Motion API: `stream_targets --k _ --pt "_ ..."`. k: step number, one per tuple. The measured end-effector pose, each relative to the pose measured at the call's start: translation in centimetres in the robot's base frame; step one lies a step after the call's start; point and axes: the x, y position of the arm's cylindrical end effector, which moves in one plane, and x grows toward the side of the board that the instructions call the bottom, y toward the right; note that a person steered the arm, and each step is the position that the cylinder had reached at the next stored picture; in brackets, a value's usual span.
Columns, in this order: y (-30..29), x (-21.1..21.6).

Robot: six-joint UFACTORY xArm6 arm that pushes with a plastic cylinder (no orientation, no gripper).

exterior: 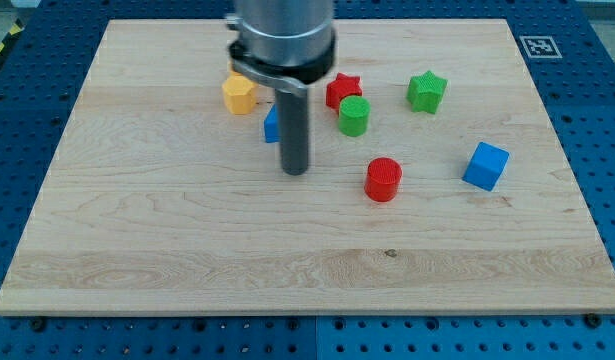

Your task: Push the blue triangle slightly left

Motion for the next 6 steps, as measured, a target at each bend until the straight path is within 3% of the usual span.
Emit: stream_targets --k 3,6 --pt "4.2 -4.1" --pt "-0.3 -4.6"
